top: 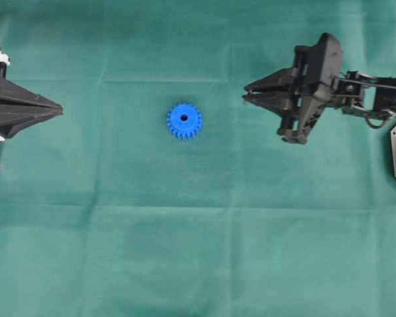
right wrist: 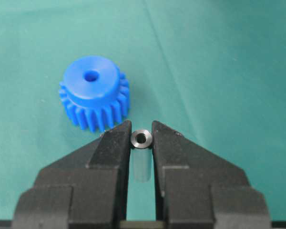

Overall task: Insert the shaft placed at a random location into the center hole of the small gear at another random location.
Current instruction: 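Lift the shaft upright with the right gripper, then carry the shaft left over the blue gear's center hole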

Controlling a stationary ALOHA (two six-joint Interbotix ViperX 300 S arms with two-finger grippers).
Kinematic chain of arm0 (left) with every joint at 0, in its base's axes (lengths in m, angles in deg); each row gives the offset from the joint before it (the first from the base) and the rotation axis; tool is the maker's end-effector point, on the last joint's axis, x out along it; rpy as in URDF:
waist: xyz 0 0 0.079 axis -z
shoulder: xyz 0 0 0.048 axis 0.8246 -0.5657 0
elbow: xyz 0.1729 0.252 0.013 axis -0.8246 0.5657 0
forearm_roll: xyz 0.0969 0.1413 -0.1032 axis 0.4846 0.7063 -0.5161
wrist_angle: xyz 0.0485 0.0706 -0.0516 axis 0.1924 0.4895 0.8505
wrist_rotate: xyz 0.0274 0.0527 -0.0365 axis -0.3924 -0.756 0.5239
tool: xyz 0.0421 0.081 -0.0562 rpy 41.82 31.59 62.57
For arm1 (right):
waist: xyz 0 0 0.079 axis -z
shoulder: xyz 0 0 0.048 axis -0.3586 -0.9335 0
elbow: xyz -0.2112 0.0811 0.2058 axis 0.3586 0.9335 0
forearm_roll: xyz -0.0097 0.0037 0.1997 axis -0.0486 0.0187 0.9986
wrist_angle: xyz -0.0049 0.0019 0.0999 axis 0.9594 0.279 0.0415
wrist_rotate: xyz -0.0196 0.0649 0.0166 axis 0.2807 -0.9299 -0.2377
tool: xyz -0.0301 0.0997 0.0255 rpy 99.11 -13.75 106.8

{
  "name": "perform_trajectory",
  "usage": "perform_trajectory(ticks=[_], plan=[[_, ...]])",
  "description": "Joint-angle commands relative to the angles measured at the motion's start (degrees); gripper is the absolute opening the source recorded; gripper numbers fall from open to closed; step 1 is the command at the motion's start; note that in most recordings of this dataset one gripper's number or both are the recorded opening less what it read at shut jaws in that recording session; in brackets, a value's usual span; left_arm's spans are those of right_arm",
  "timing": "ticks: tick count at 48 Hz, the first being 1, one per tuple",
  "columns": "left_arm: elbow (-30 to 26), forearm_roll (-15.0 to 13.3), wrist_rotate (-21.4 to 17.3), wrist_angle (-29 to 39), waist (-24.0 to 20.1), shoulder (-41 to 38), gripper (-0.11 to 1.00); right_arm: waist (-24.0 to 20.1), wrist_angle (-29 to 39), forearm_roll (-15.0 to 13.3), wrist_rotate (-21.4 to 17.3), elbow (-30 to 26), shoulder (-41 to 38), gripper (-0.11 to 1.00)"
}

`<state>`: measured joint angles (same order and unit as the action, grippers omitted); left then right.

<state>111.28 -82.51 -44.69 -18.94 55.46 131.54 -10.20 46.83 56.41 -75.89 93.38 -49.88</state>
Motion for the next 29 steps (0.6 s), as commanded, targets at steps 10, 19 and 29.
perform_trajectory(ticks=[10,19,29], plan=[[-0.97,0.18,0.09,-0.26,-0.09,-0.35,0.00,-1.93,0.35,-0.26,0.88,-8.35,-5.19,0.13],[-1.05,0.18,0.09,-0.26,-0.09,-0.35,0.00,-2.64,1.93,-0.26,0.88,-13.45,-9.05,0.13],[-1.05,0.18,0.09,-0.26,-0.09,-0.26,0.00,-3.43,2.64,-0.44,0.88,-17.84,-12.48,0.13]])
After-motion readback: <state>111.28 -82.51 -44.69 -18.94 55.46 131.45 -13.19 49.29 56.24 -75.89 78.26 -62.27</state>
